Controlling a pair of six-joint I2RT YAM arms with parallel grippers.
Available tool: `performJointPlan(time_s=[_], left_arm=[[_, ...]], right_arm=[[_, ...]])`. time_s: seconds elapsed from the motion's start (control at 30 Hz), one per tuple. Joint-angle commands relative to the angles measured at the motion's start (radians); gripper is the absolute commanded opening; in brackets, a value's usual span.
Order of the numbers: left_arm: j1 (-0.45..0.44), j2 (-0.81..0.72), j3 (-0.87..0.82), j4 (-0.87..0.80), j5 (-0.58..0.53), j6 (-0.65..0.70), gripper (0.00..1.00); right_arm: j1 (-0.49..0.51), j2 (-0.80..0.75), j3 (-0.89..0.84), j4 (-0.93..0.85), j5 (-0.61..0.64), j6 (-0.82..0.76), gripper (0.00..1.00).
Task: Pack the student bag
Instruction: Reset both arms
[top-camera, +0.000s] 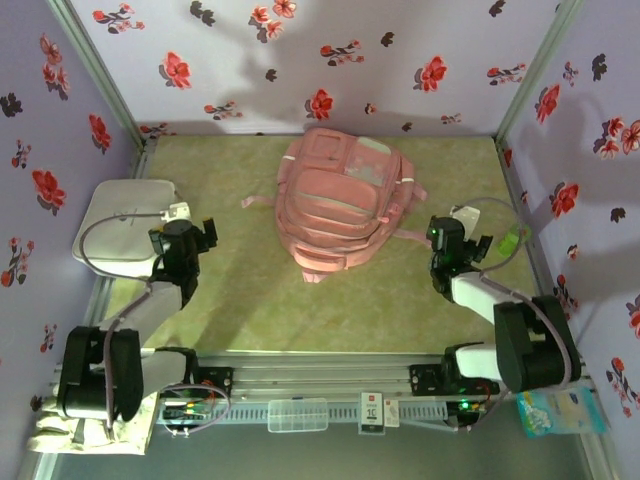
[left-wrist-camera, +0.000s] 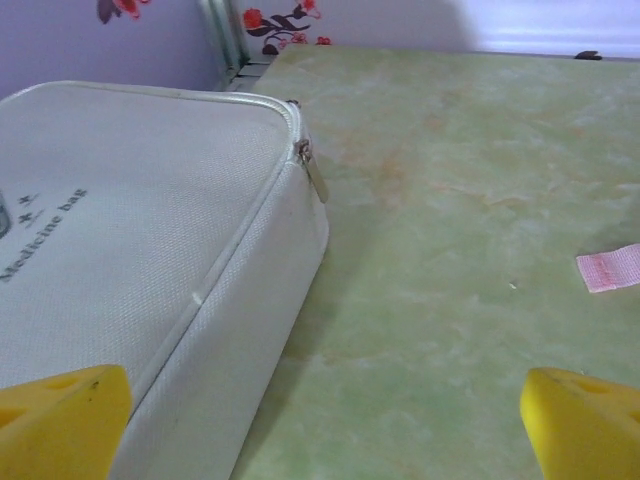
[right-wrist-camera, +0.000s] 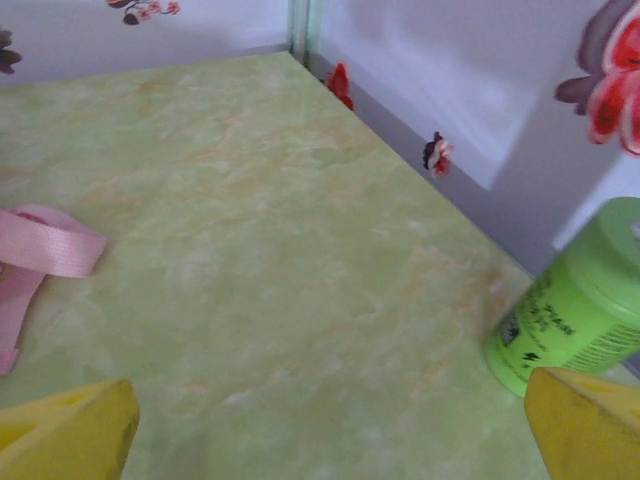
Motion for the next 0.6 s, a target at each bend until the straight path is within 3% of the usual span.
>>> performJointPlan(time_s=[0.0,0.37,0.57], left_arm=[[0.039,0.052,-0.031,0.184,0.216,0.101,1.00],[0.151,0.253,-0.098,0.496,0.494,0.133,1.00],[0.157,0.356,-0.097,0.585,0.508,0.136,1.00]], right_arm=[[-0.015,0.052,-0.014,0.181,-0.067,-0.088,0.99],[-0.105,0.172,-0.092,0.441,-0.318,-0.101,0.99],[-0.110,0.246,-0.090,0.503,-0.352,-0.107,0.99]])
